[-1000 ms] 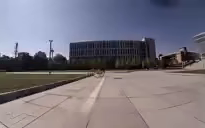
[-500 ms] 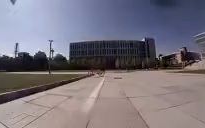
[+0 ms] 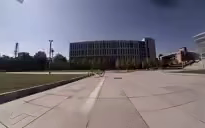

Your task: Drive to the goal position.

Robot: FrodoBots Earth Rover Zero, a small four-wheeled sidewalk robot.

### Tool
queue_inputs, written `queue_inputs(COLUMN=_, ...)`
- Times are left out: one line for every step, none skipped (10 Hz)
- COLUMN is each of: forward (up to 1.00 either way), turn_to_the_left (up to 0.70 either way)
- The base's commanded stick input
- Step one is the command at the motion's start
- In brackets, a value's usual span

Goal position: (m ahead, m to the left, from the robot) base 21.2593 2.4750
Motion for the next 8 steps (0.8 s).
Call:
queue_inputs(forward=0.06, turn_to_the_left=0.00)
queue_inputs(forward=0.06, turn_to_the_left=0.00)
queue_inputs(forward=0.06, turn_to_the_left=0.00)
queue_inputs(forward=0.06, turn_to_the_left=0.00)
queue_inputs(forward=0.06, turn_to_the_left=0.00)
queue_inputs(forward=0.06, turn_to_the_left=0.00)
queue_inputs(forward=0.06, turn_to_the_left=0.00)
queue_inputs(forward=0.06, turn_to_the_left=0.00)
